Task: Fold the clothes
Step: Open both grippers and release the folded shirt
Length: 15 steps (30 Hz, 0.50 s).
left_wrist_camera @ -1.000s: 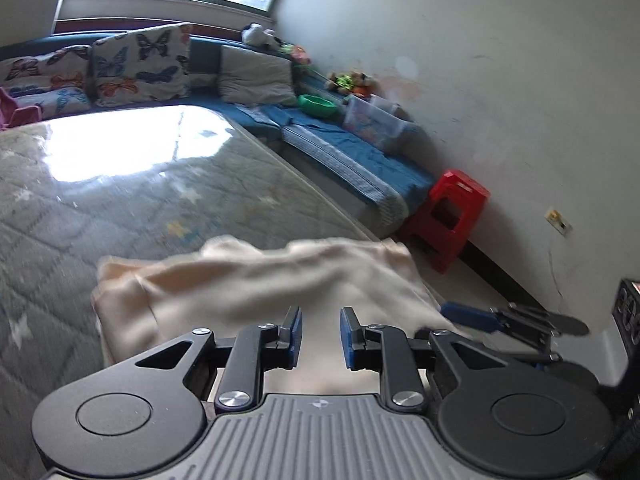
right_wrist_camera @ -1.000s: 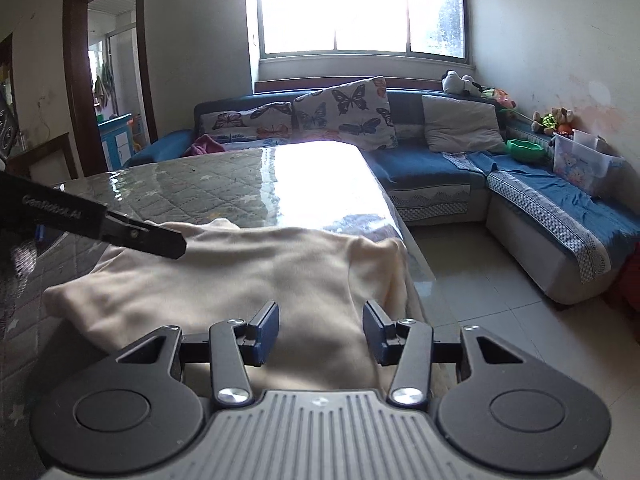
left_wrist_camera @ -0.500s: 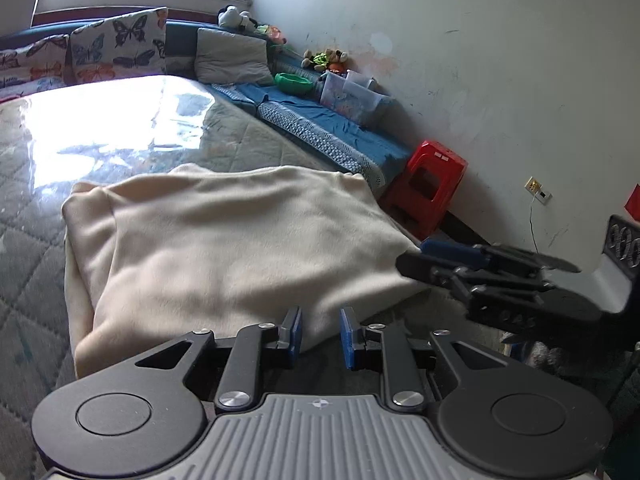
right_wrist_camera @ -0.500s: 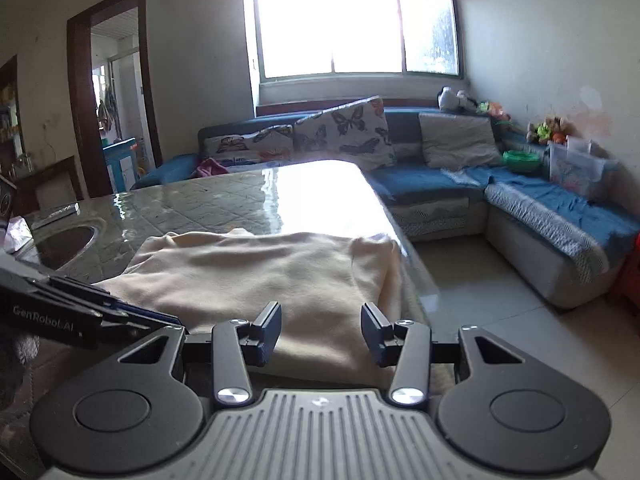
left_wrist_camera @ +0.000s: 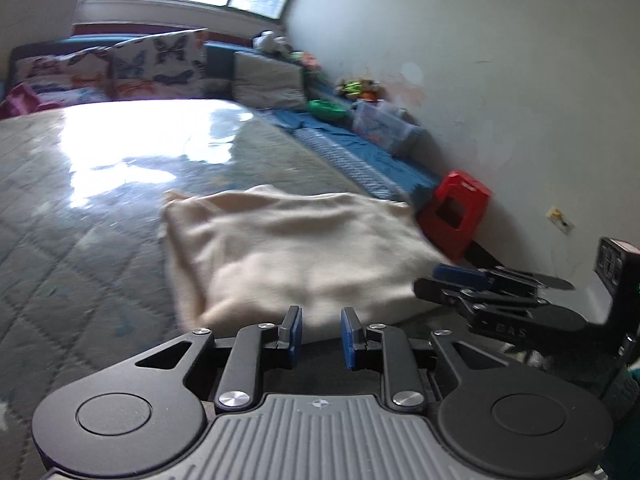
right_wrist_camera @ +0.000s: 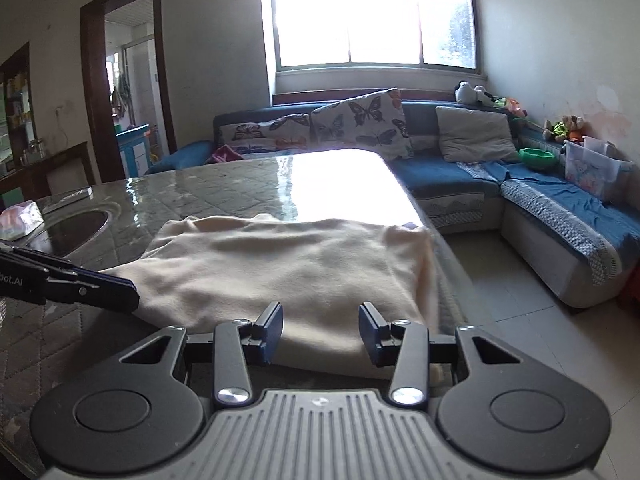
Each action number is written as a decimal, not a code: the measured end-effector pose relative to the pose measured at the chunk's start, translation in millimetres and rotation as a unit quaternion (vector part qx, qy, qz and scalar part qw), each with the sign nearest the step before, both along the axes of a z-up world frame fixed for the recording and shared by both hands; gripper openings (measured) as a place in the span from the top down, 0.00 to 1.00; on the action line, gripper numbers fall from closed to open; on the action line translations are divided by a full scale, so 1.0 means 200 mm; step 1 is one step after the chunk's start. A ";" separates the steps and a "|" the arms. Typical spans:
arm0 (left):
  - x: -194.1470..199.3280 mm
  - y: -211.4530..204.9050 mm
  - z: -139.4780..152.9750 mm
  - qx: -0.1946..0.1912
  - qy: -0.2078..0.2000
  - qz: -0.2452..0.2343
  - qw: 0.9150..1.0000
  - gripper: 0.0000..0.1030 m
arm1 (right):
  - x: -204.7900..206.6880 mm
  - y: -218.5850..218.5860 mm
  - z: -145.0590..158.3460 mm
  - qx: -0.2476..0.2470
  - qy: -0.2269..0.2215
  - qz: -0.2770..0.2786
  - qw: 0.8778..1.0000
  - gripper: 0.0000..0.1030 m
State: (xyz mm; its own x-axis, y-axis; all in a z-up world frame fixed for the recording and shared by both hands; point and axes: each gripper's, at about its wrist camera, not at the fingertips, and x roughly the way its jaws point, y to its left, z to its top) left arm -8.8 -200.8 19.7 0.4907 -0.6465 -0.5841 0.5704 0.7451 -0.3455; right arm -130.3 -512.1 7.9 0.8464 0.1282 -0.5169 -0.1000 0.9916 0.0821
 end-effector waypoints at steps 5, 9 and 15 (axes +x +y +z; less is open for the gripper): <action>0.01 0.06 -0.04 0.003 0.029 0.006 1.000 0.78 | 0.00 0.02 -0.05 -0.005 0.015 0.001 1.000 0.58; -0.01 0.08 0.04 -0.028 0.005 0.004 1.000 0.77 | 0.00 0.02 -0.02 -0.004 0.012 0.001 1.000 0.57; 0.08 0.11 -0.02 -0.020 0.031 0.041 0.998 0.78 | 0.01 0.03 -0.02 0.002 0.008 0.005 1.000 0.54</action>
State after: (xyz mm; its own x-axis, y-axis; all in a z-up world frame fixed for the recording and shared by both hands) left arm 7.5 -178.3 16.6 0.5066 -0.6291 -0.5896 0.4851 0.7732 -0.4083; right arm -128.2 -505.2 4.8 0.8367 0.1379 -0.5300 -0.1077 0.9903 0.0876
